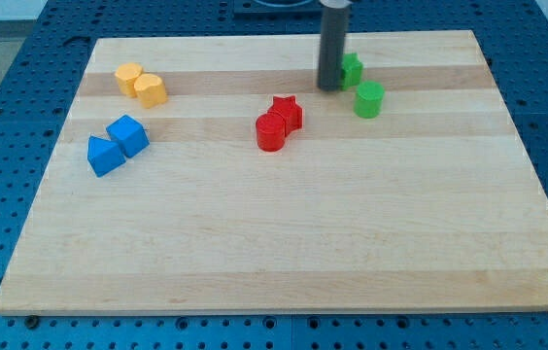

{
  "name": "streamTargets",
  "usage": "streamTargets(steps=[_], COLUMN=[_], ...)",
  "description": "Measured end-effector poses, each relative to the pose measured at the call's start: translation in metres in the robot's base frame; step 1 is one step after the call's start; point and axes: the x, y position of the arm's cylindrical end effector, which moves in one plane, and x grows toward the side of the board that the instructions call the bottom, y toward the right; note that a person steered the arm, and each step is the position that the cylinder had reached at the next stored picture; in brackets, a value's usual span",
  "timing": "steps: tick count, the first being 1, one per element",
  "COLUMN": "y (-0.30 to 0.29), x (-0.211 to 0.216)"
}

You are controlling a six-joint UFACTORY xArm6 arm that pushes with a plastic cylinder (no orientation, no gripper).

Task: Move the green star a bit down

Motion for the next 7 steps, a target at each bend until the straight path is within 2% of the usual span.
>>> streamTargets(steps=[1,2,5,7], y=[-0.037,-0.037,0.005,0.011], x=[-0.021,-0.039,-0.018,-0.039])
